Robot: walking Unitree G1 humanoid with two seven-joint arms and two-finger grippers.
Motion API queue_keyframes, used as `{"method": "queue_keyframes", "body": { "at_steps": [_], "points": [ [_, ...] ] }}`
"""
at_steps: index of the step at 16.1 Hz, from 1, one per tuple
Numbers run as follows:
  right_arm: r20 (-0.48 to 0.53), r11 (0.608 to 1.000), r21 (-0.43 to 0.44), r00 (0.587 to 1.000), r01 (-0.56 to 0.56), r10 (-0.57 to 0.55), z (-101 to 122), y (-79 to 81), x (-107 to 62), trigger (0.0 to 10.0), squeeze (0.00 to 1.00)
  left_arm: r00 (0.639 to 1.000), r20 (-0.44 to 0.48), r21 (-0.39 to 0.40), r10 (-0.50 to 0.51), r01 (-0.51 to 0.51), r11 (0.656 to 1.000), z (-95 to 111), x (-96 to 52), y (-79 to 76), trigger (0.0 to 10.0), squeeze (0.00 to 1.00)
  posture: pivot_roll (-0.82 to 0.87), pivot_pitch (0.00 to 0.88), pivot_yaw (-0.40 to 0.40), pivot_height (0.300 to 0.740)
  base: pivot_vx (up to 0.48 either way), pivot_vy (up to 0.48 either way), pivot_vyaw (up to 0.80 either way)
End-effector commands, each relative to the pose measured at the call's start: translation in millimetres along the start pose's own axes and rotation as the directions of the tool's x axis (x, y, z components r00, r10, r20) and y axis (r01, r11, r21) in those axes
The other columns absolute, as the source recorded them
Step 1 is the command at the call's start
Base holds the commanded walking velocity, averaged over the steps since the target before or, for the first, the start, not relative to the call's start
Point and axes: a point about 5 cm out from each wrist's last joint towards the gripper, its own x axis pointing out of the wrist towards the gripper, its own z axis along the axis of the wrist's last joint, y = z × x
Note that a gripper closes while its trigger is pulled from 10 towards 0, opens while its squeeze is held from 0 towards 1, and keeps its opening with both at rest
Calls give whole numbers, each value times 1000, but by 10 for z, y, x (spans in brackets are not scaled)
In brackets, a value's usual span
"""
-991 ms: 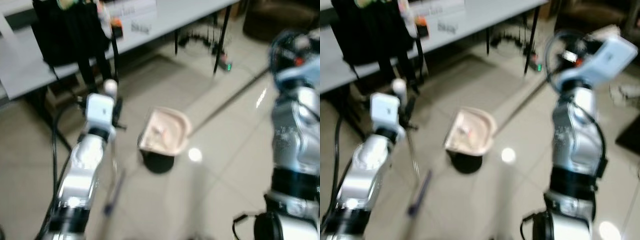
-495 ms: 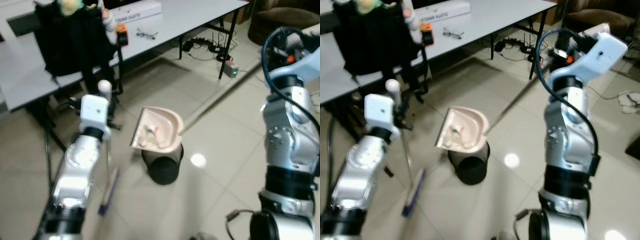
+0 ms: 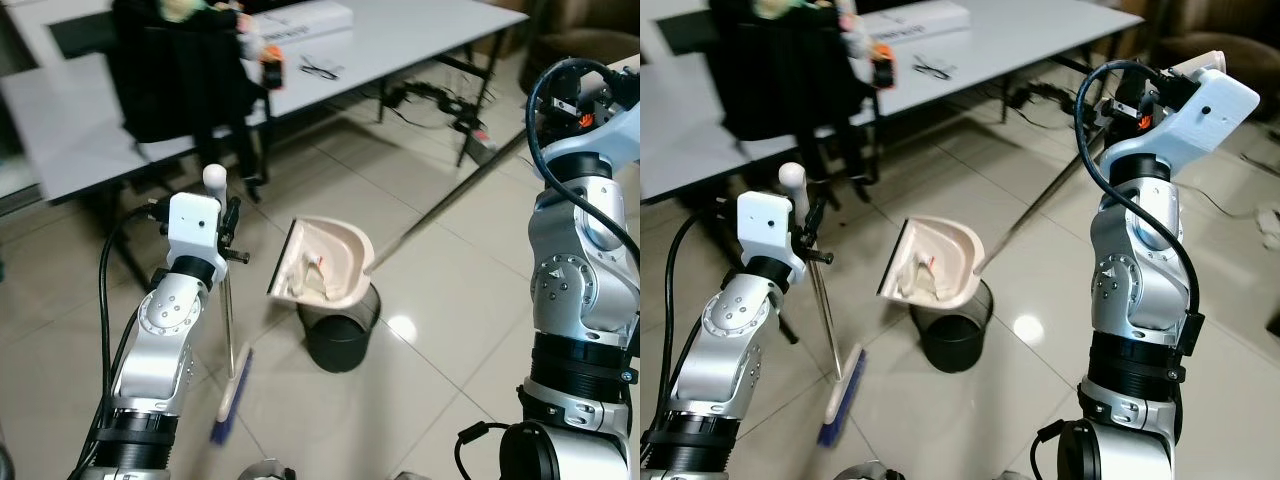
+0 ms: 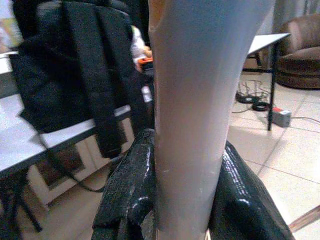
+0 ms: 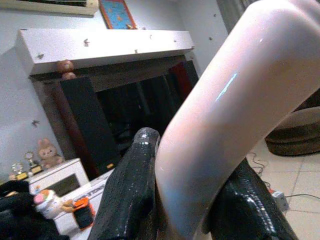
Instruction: Sweep floor
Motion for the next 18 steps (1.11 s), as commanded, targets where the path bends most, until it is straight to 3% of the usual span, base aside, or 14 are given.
{"method": "queue_keyframes", "body": {
  "at_steps": [1, 7, 10, 14, 15, 16, 17, 18],
  "points": [
    [62, 1000, 13, 998, -4, 3, 112, 18, 26, 10000, 0, 1000, 19, 17, -4, 3, 1000, 55, 13, 17, 10000, 0, -25, 38, 43, 740, 0, 0, 0],
    [78, 999, -44, 997, -4, 8, 76, -9, 45, 10000, 0, 1000, 14, 18, -7, 7, 1000, 48, 3, 7, 10000, 0, -24, 46, 41, 740, 0, 0, 0],
    [105, 981, -157, 986, -115, 132, 31, 120, 63, 10000, 0, 1000, 15, 21, -11, 10, 1000, 51, 6, 6, 10000, 0, -22, 48, 42, 740, 0, 0, 0],
    [133, 946, -228, 955, -230, 264, -90, 297, 28, 10000, 0, 1000, 17, 26, -9, 9, 1000, 55, -1, 8, 10000, 0, -12, 51, 40, 740, 0, 0, 0],
    [128, 905, -280, 921, -321, 367, -197, 439, -34, 10000, 0, 1000, 17, 31, -9, 8, 999, 56, -7, 14, 10000, 0, -9, 51, 41, 740, 0, 0, 0],
    [128, 905, -280, 921, -321, 367, -197, 439, -34, 10000, 0, 1000, 17, 31, -9, 8, 999, 56, -7, 14, 10000, 0, -9, 51, 41, 740, 0, 0, 0],
    [119, 865, -330, 893, -377, 434, -254, 528, -80, 10000, 0, 1000, 17, 33, -9, 9, 999, 57, -11, 18, 10000, 0, -7, 53, 42, 740, 0, 0, 0],
    [103, 801, -407, 849, -440, 519, -321, 637, -156, 10000, 0, 1000, 17, 35, -11, 10, 999, 57, -17, 19, 10000, 0, -5, 55, 41, 740, 0, 0, 0]
  ]
}}
